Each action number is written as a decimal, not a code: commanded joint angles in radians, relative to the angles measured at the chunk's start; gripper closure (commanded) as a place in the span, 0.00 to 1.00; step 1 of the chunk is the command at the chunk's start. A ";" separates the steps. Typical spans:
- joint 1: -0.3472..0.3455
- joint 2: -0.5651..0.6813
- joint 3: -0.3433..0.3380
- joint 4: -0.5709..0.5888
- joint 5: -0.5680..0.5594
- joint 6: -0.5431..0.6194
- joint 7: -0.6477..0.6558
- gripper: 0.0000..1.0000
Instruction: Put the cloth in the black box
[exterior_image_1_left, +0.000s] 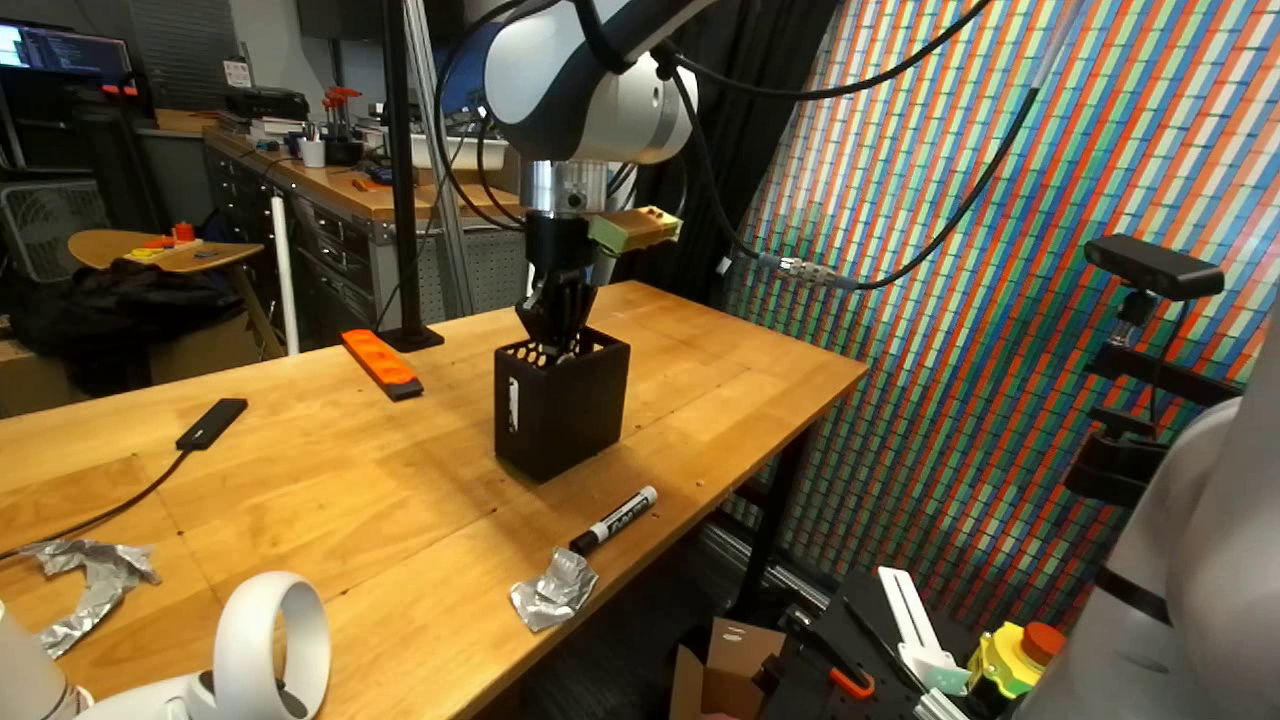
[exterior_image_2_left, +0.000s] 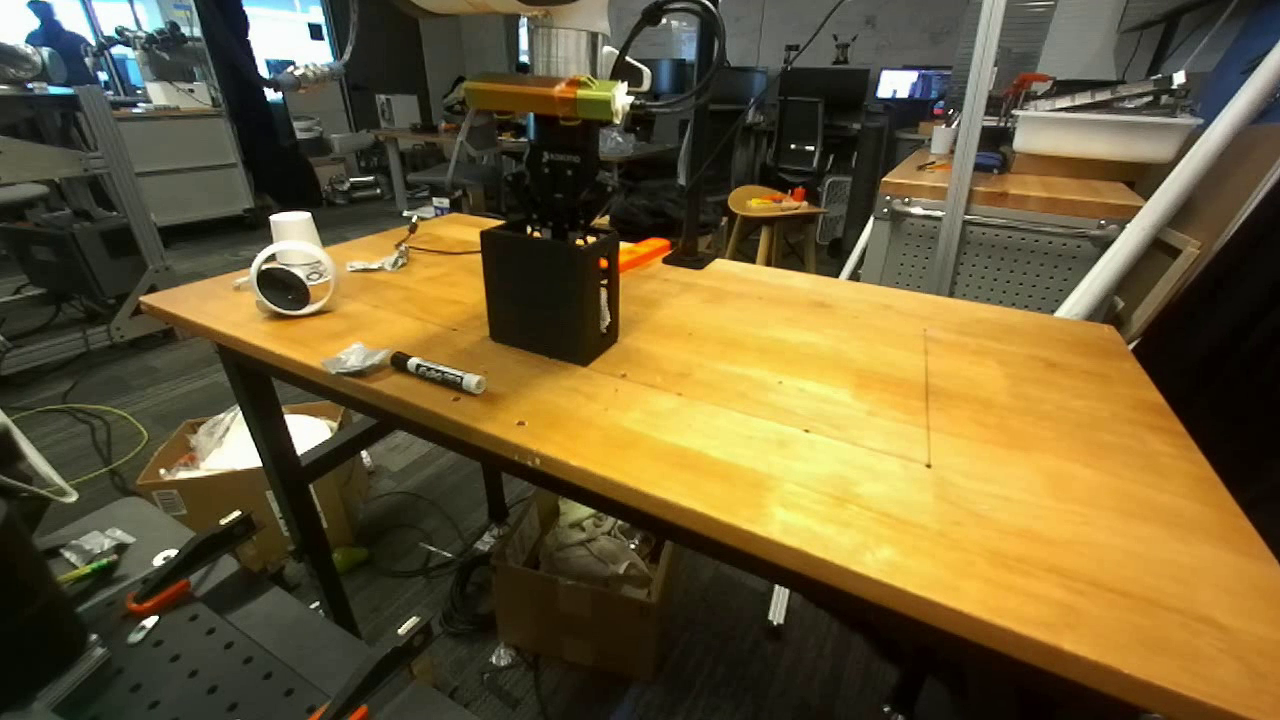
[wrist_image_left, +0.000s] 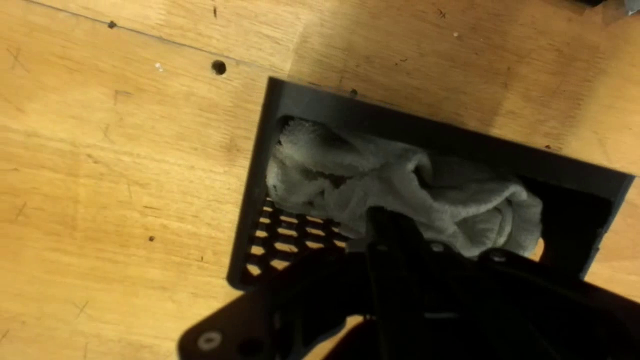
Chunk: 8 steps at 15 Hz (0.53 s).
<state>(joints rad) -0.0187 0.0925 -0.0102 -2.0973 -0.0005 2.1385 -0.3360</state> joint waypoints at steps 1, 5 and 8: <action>-0.007 -0.035 -0.001 -0.013 -0.010 -0.015 0.010 0.91; -0.006 -0.048 0.000 -0.025 -0.018 -0.029 0.020 0.91; -0.001 -0.059 0.004 -0.042 -0.022 -0.050 0.033 0.91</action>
<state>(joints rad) -0.0243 0.0746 -0.0102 -2.1105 -0.0031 2.1156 -0.3311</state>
